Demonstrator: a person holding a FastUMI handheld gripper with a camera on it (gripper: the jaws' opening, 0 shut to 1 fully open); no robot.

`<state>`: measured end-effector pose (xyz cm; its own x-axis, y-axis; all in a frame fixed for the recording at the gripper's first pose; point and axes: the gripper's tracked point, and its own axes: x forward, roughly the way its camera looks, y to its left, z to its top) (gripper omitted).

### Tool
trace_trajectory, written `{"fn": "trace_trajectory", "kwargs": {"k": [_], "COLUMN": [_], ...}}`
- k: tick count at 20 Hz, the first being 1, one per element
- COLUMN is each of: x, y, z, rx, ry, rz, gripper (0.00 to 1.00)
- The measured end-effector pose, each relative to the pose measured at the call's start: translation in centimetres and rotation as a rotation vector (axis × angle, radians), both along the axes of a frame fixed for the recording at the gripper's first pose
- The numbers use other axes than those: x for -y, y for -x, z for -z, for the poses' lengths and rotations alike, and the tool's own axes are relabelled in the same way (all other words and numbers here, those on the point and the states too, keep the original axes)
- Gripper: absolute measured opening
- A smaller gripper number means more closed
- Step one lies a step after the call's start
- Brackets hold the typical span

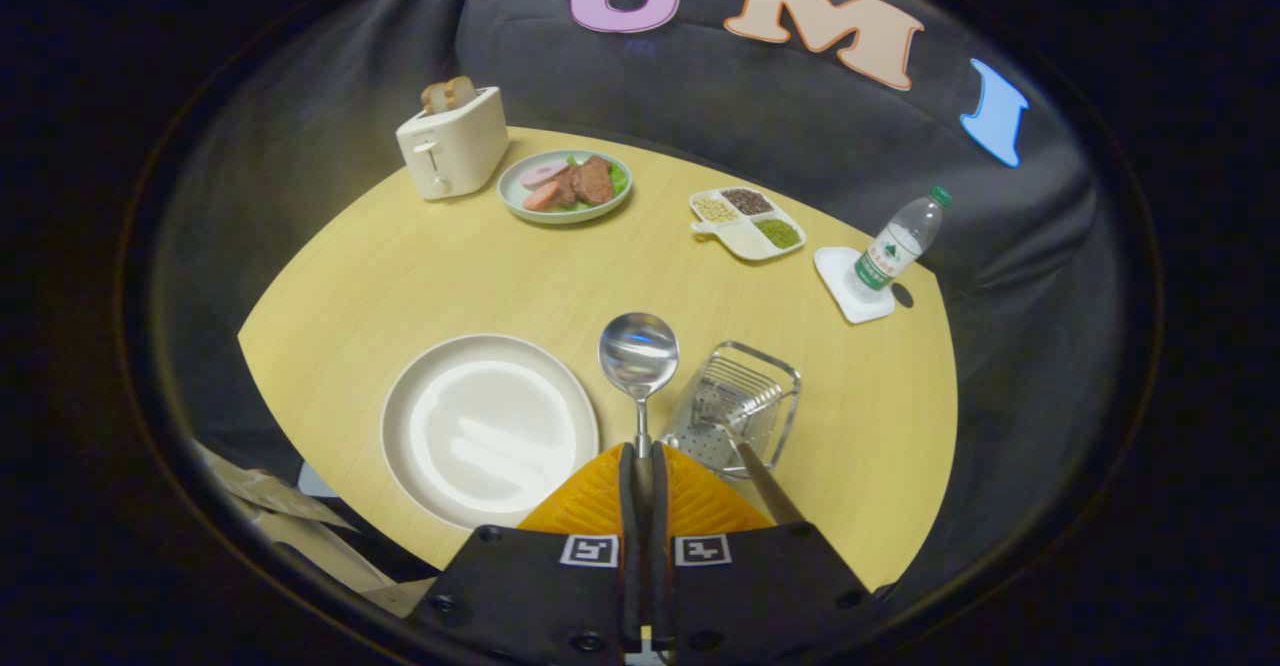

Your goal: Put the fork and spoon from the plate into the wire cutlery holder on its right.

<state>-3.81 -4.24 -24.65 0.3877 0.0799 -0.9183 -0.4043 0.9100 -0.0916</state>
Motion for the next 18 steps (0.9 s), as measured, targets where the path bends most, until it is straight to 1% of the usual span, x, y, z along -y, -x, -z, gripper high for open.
{"fn": "trace_trajectory", "kwargs": {"k": [6,10,13,14,17,18], "x": [4.4,4.7,4.6,4.5,4.3,3.9], "y": [-0.8,-0.8,-1.1,-1.2,-1.6,-1.5], "z": [0.3,0.9,1.4,1.4,1.3,0.9], "rx": [-0.101,-0.158,-0.163,-0.165,-0.142,-0.135], "ry": [0.079,0.079,0.078,0.072,0.062,0.042], "rz": [0.008,0.031,0.044,0.057,0.071,0.077], "gripper": [0.07,0.07,0.12,0.12,0.17,0.20]}}
